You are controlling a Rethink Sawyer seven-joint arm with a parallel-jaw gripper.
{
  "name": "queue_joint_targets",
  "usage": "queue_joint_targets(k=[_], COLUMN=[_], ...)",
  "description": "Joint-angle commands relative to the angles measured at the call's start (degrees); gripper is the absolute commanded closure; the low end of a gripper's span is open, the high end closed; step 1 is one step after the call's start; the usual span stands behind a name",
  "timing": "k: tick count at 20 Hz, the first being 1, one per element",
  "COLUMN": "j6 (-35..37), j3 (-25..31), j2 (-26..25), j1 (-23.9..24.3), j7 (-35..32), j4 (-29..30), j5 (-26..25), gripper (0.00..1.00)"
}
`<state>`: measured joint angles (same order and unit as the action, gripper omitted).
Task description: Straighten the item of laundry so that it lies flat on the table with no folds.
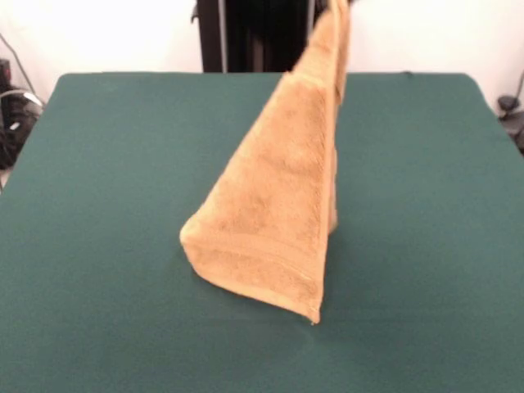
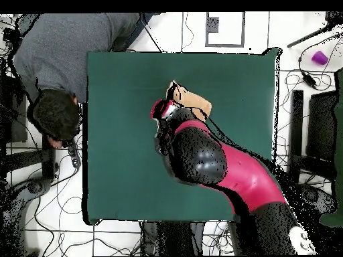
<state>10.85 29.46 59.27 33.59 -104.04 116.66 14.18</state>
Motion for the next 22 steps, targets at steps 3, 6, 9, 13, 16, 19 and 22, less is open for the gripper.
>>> queue_joint_targets(k=[3, 6, 9, 13, 16, 19, 22], j6=[5.4, -5.1, -14.0, -19.3, -24.2, -29.0, -32.8], j3=[2.7, 1.2, -1.9, -7.1, -10.6, -12.7, -14.2], j2=[-3.7, -8.7, -13.5, -17.4, -20.2, -22.6, -24.7], j1=[1.3, -2.0, -6.8, -13.9, -18.6, -22.1, -25.1], j7=[-4.5, -8.2, -11.1, -13.2, -13.8, -14.6, -14.9], j4=[1.1, -0.6, -2.7, -5.1, -6.7, -8.3, -9.9], j5=[-1.3, -2.7, -3.0, 0.4, 3.0, 5.8, 8.8], gripper=[1.00, 1.00, 1.00, 1.00, 1.00, 1.00, 1.00])
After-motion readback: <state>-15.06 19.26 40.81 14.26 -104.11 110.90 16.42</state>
